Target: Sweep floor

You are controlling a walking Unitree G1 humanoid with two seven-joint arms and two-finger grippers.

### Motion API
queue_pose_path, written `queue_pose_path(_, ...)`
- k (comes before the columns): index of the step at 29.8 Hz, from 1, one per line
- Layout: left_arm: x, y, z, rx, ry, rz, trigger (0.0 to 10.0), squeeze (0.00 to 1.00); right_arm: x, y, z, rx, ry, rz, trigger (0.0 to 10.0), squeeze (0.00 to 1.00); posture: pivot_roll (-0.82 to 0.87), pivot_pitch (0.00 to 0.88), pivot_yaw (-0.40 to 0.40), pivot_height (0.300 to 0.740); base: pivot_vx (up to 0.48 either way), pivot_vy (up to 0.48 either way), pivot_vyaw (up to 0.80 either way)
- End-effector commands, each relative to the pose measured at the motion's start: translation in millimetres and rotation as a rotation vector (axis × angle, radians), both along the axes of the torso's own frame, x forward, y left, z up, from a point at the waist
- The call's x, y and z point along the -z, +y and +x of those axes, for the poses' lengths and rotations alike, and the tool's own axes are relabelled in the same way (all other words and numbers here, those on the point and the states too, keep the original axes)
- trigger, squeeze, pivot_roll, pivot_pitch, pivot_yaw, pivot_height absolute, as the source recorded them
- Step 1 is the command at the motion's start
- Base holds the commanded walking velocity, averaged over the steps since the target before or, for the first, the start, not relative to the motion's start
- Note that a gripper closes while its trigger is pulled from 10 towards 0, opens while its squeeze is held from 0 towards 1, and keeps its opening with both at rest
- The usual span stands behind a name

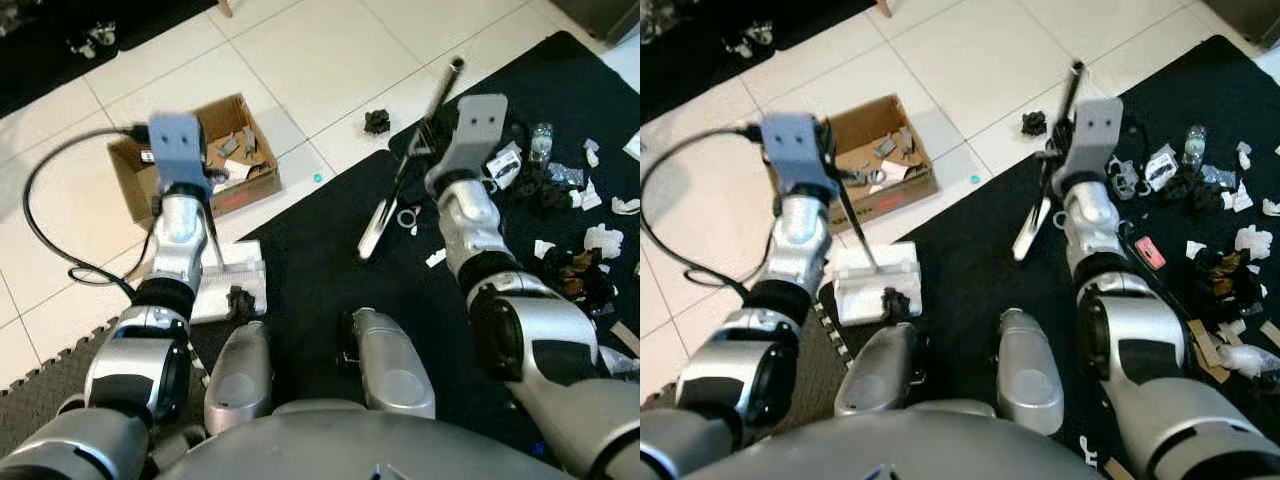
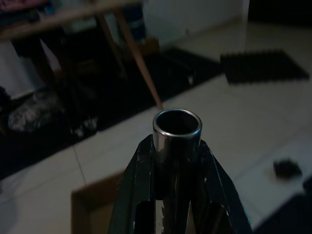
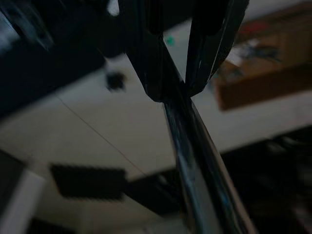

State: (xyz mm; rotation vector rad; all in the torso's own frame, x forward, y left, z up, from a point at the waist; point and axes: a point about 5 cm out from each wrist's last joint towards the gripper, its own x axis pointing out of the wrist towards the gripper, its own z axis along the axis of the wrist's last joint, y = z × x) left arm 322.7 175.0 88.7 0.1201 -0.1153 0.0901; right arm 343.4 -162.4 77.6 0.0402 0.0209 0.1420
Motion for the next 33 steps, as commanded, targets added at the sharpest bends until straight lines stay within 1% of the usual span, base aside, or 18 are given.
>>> queue_pose_path(1,-20.2,-0.3,6.4,0.015,-0.080,0.005,10.0,0.00,-8.1,2.5,2.4,-0.014,-0.050,0.030,10.0,0.00,-0.02,0.045,0.025,0.740,0.000,0.000,0.00)
queue_pose_path(3,-27.7,-4.4,8.0,0.024,-0.103,-0.009,10.0,0.00,-12.5,6.6,4.1,-0.039,-0.068,0.044,10.0,0.00,-0.02,0.044,0.027,0.740,0.000,0.000,0.00)
queue_pose_path(5,-31.9,-6.6,8.6,0.028,-0.113,-0.016,10.0,0.00,-15.9,7.4,5.5,-0.049,-0.081,0.052,10.0,0.00,-0.02,0.044,0.027,0.740,0.000,0.000,0.00)
queue_pose_path(12,-40.1,-6.8,8.9,0.030,-0.113,-0.024,10.0,0.00,-24.5,2.9,8.8,-0.061,-0.107,0.059,10.0,0.00,-0.03,0.040,0.028,0.740,0.000,0.000,0.00)
queue_pose_path(20,-42.9,-9.0,9.0,0.034,-0.093,-0.052,10.0,0.00,-26.0,7.0,9.1,-0.080,-0.111,0.067,10.0,0.00,-0.03,0.034,0.027,0.740,0.000,0.000,0.00)
queue_pose_path(23,-44.6,-9.6,8.0,0.028,-0.076,-0.120,10.0,0.00,-30.3,13.1,10.2,-0.085,-0.129,0.087,10.0,0.00,-0.03,0.031,0.031,0.740,0.000,0.000,0.00)
queue_pose_path(25,-46.7,-9.5,7.4,0.012,-0.069,-0.140,10.0,0.00,-34.1,15.8,11.5,-0.082,-0.141,0.107,10.0,0.00,-0.02,0.032,0.029,0.740,0.000,0.000,0.00)
queue_pose_path(28,-49.2,-10.4,6.0,0.023,-0.060,-0.196,10.0,0.00,-37.4,18.0,13.0,-0.077,-0.144,0.122,10.0,0.00,-0.01,0.034,0.026,0.740,0.000,0.000,0.00)
queue_pose_path(31,-50.0,-10.1,5.1,0.025,-0.060,-0.210,10.0,0.00,-38.3,18.9,13.5,-0.077,-0.146,0.120,10.0,0.00,-0.01,0.034,0.026,0.740,0.000,0.000,0.00)
queue_pose_path(32,-57.1,-12.2,4.0,0.042,-0.085,-0.208,10.0,0.00,-42.3,19.5,16.1,-0.068,-0.142,0.124,10.0,0.00,0.00,0.036,0.023,0.740,0.000,0.000,0.00)
queue_pose_path(33,-59.9,-13.6,4.3,0.044,-0.088,-0.213,10.0,0.00,-44.4,19.1,17.6,-0.066,-0.141,0.132,10.0,0.00,0.00,0.039,0.024,0.740,0.000,0.000,0.00)
